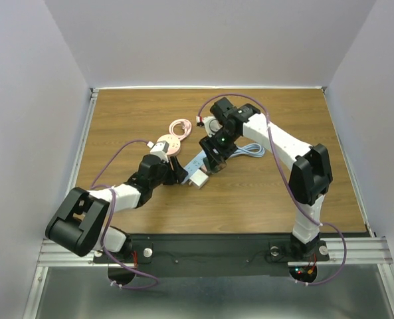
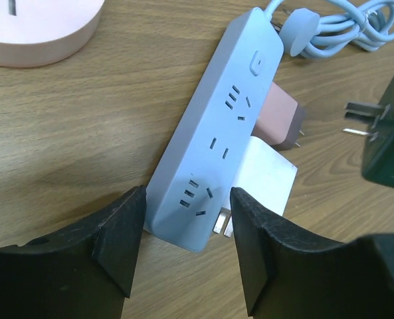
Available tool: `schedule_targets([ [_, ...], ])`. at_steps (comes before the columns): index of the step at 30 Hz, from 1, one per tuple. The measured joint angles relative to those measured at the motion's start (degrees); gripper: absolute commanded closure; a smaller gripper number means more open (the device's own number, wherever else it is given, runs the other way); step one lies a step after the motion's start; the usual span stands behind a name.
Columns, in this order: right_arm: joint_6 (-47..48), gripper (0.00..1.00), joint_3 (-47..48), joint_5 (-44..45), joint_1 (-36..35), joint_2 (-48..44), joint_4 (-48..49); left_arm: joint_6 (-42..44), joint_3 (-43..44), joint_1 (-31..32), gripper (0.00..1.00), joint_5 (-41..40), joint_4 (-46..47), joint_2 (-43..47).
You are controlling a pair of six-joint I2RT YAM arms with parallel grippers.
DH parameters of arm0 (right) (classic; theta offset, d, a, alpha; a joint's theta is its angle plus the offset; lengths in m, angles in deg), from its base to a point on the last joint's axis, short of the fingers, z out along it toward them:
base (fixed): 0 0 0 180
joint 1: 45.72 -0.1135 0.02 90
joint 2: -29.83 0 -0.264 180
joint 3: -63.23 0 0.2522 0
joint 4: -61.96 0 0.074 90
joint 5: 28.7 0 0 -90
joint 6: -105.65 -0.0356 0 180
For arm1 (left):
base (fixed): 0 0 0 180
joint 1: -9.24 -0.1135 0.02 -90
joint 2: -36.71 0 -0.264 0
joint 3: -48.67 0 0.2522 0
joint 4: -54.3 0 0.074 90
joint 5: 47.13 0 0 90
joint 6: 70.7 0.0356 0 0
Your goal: Insert the plug
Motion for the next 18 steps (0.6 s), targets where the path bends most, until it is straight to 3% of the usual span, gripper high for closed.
schedule_targets([
  [8,4.9,0.73,9.0,-2.4,0.1,2.1,-6.2,1.4,0.0,0.0,0.37,2.2,-0.1,0.0],
  [18,5.0,0.76,13.7,-2.4,0.1,10.7,-9.0,4.3,0.6,0.0,0.38,4.5,-0.1,-1.1],
])
